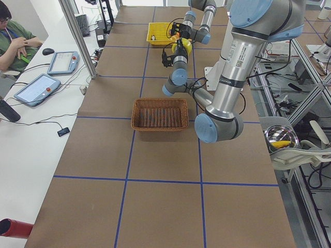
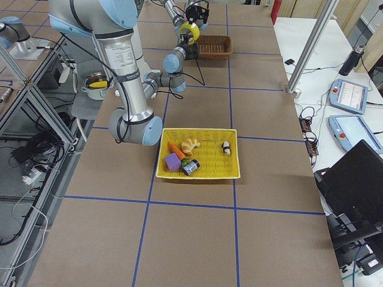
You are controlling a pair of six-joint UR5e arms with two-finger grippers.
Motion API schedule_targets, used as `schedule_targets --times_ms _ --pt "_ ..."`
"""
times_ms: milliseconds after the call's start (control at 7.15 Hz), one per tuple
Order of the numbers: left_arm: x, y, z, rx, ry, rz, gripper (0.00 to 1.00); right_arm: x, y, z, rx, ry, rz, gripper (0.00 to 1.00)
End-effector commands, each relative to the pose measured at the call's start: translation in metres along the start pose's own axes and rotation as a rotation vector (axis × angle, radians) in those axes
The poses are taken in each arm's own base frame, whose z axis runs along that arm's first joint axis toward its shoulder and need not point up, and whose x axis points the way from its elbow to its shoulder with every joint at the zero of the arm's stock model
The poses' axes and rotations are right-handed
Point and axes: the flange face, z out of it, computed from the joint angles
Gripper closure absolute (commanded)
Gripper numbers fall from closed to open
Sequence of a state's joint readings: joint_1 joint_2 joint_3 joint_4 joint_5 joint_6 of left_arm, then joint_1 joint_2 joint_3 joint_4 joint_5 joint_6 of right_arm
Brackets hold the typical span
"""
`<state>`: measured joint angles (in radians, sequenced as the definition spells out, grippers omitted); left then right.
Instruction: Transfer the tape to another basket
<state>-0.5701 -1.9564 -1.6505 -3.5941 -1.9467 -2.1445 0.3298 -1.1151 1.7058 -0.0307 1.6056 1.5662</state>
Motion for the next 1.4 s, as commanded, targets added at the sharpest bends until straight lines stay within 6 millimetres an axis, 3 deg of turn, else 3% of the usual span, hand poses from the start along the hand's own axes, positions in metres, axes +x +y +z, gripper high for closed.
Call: schedule_targets --times_ms 0,140,420,559,839,979,1259 --pt "-0.002 0.001 -0.002 -0.001 -0.005 -0.004 1.00 0.000 -0.001 0.000 0.001 0.000 -0.001 0.14" --pt "-0.001 0.001 -0.003 -0.002 -0.002 -0.001 1.00 0.002 -0.002 -0.002 0.003 0.003 -0.002 0.02" --pt "-0.005 0.003 -0.011 -0.015 -0.026 -0.012 1.00 0.024 -0.016 -0.035 0.023 -0.004 -0.021 0.01" --pt "0.000 -0.003 -0.014 -0.006 -0.040 0.001 1.00 0.035 -0.041 -0.053 0.054 0.040 -0.053 0.01" --pt "0.030 -0.043 -0.022 0.128 -0.140 0.021 1.00 0.061 -0.120 -0.089 0.068 0.167 -0.160 0.01" --pt "0.047 -0.068 -0.033 0.183 -0.238 0.040 1.00 0.069 -0.160 -0.108 0.066 0.258 -0.249 0.01" --pt "0.061 -0.103 -0.059 0.225 -0.446 0.136 1.00 0.080 -0.224 -0.138 0.095 0.493 -0.392 0.01"
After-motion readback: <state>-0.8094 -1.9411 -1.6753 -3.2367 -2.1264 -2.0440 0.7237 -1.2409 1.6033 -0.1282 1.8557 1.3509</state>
